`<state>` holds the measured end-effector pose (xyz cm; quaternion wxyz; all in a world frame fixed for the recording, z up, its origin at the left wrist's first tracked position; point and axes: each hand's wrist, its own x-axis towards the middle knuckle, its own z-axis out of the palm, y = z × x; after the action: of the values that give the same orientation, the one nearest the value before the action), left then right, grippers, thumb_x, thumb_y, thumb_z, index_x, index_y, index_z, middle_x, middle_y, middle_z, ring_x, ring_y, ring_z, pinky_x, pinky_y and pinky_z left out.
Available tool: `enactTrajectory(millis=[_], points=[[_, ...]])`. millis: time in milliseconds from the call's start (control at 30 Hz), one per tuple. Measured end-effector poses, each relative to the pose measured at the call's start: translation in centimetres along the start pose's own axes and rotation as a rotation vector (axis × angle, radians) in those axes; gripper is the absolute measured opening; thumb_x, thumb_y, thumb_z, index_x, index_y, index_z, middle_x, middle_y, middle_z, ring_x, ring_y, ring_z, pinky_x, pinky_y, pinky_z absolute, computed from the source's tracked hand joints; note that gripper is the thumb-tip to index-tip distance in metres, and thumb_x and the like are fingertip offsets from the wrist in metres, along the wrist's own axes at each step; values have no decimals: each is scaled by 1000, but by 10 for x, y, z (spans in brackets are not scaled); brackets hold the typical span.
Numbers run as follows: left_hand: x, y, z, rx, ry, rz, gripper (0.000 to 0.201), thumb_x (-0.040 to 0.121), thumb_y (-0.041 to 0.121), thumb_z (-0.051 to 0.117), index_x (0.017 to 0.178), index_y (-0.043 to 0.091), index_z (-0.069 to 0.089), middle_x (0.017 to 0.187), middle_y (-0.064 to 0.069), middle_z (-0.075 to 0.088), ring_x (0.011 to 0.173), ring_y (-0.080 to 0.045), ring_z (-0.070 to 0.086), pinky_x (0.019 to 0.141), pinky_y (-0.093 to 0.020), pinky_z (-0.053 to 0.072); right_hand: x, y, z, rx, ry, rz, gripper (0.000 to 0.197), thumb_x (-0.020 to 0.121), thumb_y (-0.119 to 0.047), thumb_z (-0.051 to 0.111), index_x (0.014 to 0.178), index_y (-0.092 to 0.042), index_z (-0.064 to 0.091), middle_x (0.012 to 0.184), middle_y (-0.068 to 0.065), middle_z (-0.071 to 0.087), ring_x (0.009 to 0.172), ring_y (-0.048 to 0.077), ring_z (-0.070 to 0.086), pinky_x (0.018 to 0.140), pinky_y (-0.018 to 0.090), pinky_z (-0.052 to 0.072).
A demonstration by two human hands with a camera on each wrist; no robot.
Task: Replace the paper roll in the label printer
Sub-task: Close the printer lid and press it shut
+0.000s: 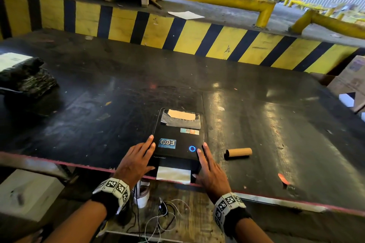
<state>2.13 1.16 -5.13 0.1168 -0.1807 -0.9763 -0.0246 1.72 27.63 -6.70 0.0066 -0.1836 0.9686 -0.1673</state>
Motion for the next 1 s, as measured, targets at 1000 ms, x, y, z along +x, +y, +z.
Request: enactTrajectory(millis=[1000], points=[[-3, 0, 0, -79, 49, -26, 99, 35, 38, 94, 116, 7, 47, 128, -18, 60, 67, -14, 67, 59, -24, 58, -3, 0, 10, -35, 134, -23, 100, 66, -30, 81, 142, -17, 16, 152, 8, 9, 110, 30, 62, 86, 39, 57]])
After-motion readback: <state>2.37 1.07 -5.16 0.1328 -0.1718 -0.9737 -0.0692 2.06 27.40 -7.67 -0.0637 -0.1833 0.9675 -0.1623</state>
